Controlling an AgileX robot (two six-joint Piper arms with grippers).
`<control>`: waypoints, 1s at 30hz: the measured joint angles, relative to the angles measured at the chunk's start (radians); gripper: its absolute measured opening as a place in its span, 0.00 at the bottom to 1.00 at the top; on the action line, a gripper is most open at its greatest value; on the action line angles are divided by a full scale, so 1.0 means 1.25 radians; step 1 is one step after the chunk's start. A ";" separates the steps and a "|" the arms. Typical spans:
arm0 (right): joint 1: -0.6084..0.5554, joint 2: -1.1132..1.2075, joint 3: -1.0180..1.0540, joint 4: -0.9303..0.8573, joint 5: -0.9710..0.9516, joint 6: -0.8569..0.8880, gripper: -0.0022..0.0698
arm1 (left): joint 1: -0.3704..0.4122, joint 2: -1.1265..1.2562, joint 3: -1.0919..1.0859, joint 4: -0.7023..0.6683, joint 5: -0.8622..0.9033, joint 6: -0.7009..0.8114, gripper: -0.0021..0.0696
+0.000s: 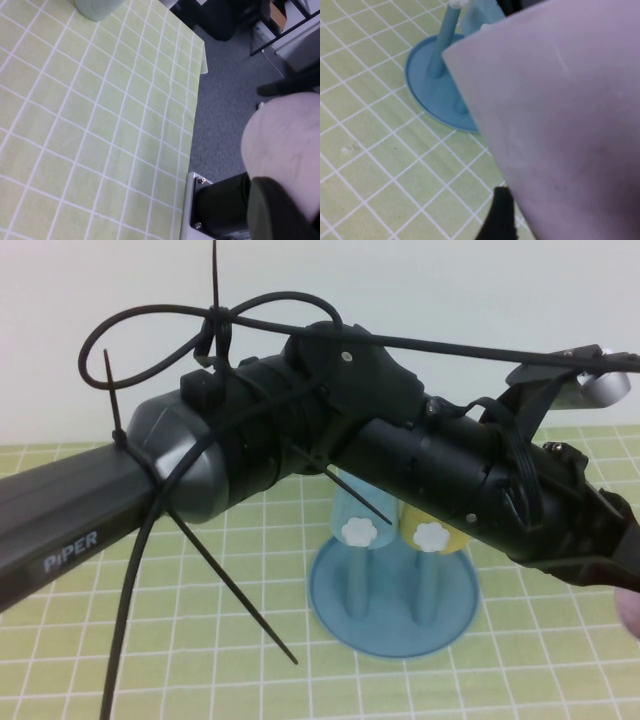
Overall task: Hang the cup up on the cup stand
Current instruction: Adjust the cup with two arms
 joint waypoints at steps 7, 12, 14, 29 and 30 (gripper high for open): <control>0.000 0.000 0.000 0.000 0.004 -0.014 0.81 | 0.000 0.002 0.000 0.003 0.008 0.028 0.03; 0.000 0.000 0.000 0.000 0.004 -0.017 0.81 | 0.000 0.002 0.000 0.003 0.004 0.029 0.16; 0.000 0.000 0.000 0.008 -0.003 -0.017 0.81 | 0.002 0.002 -0.003 0.003 0.002 0.036 0.29; 0.000 0.000 0.000 0.015 -0.020 -0.012 0.80 | 0.069 0.002 -0.130 0.018 0.139 0.036 0.52; 0.000 0.000 0.000 0.015 -0.020 -0.012 0.80 | 0.073 0.002 -0.137 0.016 0.160 0.036 0.52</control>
